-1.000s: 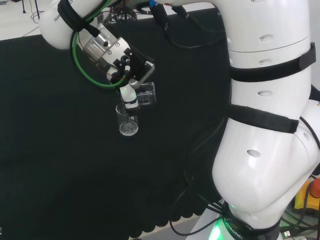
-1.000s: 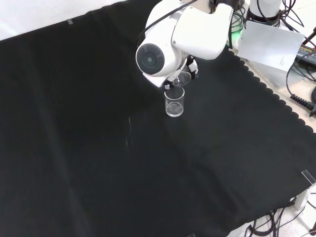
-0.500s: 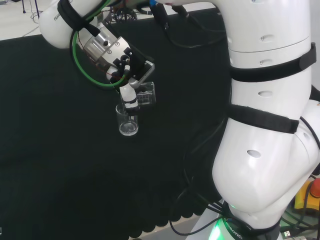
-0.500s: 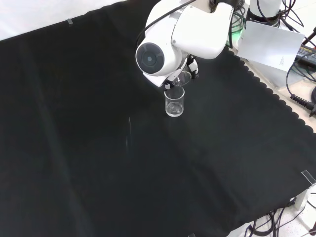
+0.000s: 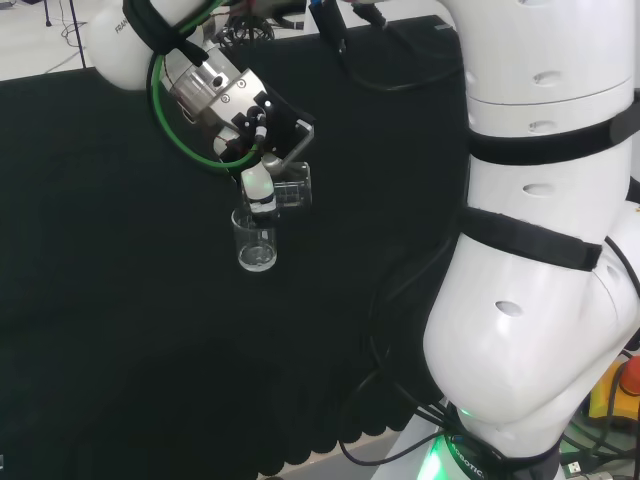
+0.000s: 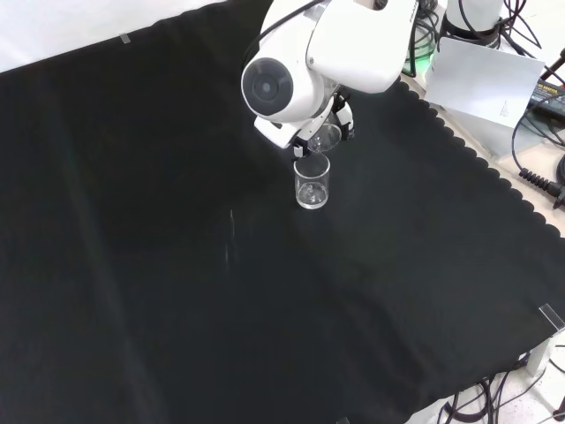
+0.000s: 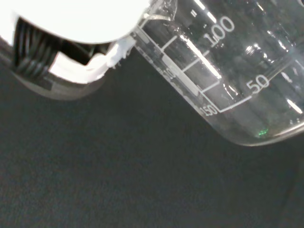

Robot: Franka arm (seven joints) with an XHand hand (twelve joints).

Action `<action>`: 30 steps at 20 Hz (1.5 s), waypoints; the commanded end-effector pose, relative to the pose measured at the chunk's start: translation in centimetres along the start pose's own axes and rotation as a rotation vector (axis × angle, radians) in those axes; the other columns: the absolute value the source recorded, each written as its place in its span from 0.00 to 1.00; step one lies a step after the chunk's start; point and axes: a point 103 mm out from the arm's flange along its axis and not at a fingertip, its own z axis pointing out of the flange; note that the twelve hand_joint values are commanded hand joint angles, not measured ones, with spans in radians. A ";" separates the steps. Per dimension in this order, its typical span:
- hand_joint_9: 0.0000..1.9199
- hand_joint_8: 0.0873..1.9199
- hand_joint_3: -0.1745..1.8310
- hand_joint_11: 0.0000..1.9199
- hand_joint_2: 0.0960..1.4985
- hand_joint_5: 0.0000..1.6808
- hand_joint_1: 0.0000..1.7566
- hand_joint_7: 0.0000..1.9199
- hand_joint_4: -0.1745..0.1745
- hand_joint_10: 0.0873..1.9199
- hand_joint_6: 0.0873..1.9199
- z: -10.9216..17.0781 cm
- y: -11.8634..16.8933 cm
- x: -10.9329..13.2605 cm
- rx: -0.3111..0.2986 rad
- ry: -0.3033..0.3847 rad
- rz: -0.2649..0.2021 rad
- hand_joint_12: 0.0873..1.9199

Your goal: Pour the water from the handheld beaker into the one on the table.

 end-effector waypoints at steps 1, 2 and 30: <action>0.95 0.00 0.43 0.93 0.38 0.78 0.65 0.91 1.00 0.00 0.29 0.2 -0.1 -0.8 -0.044 0.061 -0.058 0.19; 0.95 0.00 0.43 0.93 0.38 0.78 0.65 0.91 1.00 0.00 0.29 0.1 -0.1 -0.9 -0.054 0.070 -0.070 0.19; 0.95 0.00 0.43 0.92 0.38 0.78 0.65 0.91 1.00 0.00 0.29 -0.3 -0.5 -2.3 -0.300 0.246 -0.234 0.19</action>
